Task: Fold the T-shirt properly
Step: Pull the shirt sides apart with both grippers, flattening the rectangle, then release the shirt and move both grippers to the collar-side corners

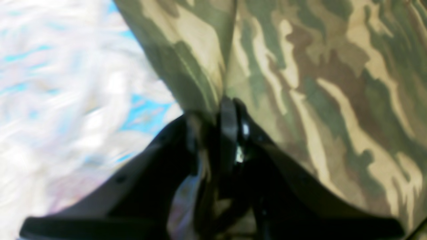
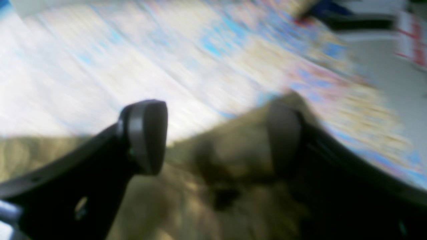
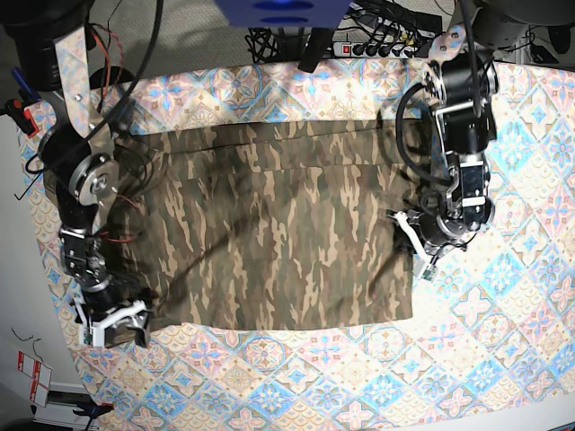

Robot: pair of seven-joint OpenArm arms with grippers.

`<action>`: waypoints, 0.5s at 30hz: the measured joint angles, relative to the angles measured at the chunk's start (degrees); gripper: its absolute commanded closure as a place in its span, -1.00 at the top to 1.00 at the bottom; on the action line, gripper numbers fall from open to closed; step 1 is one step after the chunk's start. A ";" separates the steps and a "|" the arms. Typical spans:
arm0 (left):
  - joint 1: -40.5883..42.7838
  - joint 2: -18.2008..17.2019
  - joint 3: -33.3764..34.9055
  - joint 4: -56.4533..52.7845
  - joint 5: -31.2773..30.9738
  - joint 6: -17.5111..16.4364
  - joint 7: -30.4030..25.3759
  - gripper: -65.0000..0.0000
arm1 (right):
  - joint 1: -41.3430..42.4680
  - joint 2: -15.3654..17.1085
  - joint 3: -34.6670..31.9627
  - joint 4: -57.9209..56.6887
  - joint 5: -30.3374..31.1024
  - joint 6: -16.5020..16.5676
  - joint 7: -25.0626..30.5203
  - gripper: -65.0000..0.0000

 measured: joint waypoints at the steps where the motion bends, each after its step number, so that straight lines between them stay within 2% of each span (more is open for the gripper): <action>1: 0.74 -0.04 -0.02 2.23 0.17 0.00 1.25 -0.74 | 0.22 -0.04 -0.02 -1.03 0.61 0.17 0.44 0.41; 8: 0.13 -0.02 0.02 3.67 0.07 0.02 2.32 -0.74 | 0.02 0.79 0.22 -1.62 0.83 -0.70 1.03 0.42; 12: 0.68 -0.07 0.02 3.67 0.07 0.02 2.38 -0.75 | 0.00 2.16 1.53 -1.77 0.63 -3.39 1.07 0.42; 15: 1.49 0.02 0.07 4.83 0.00 0.04 2.34 -0.75 | -0.11 3.15 1.62 -1.75 0.79 -3.72 1.09 0.42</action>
